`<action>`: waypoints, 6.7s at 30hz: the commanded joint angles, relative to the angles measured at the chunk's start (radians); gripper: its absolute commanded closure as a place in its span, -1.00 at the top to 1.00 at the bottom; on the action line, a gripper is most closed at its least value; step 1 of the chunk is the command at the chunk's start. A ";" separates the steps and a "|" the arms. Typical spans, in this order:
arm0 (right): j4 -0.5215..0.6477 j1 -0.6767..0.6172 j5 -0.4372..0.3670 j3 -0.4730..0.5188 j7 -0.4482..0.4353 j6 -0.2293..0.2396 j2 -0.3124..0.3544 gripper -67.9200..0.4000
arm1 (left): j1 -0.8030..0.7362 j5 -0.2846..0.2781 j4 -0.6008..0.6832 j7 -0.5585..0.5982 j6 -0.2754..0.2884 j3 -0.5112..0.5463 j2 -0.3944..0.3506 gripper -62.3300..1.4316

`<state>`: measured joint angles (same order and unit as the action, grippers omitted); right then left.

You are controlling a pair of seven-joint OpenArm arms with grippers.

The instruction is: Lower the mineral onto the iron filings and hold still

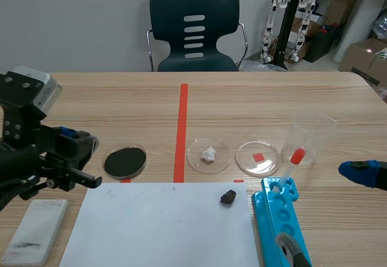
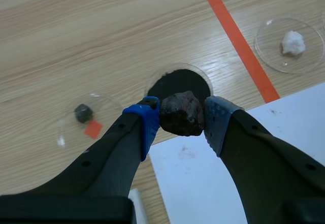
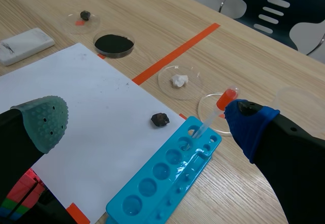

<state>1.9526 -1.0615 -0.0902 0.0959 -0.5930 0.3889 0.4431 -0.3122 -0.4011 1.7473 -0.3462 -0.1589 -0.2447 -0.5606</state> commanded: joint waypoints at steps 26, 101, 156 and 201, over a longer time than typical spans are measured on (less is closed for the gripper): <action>0.012 0.000 -0.010 0.001 -0.014 0.000 0.000 0.92 | 0.566 -0.003 -0.621 -0.310 -0.003 -0.174 0.353 -0.59; 0.012 0.000 -0.010 0.001 -0.014 0.000 0.000 0.92 | 0.477 0.031 -0.454 -0.207 -0.089 -0.105 0.324 -0.59; 0.012 0.000 -0.010 0.001 -0.014 0.000 0.000 0.92 | -0.446 0.291 0.327 0.397 0.155 -0.077 0.045 -0.59; 0.012 0.000 -0.010 0.001 -0.014 0.000 0.000 0.92 | -0.446 0.291 0.327 0.380 0.154 -0.077 0.045 -0.59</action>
<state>1.9526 -1.0615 -0.0902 0.0959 -0.5930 0.3889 0.4431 -0.7639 -0.1085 2.0659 0.0093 -0.0025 -0.3222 -0.5259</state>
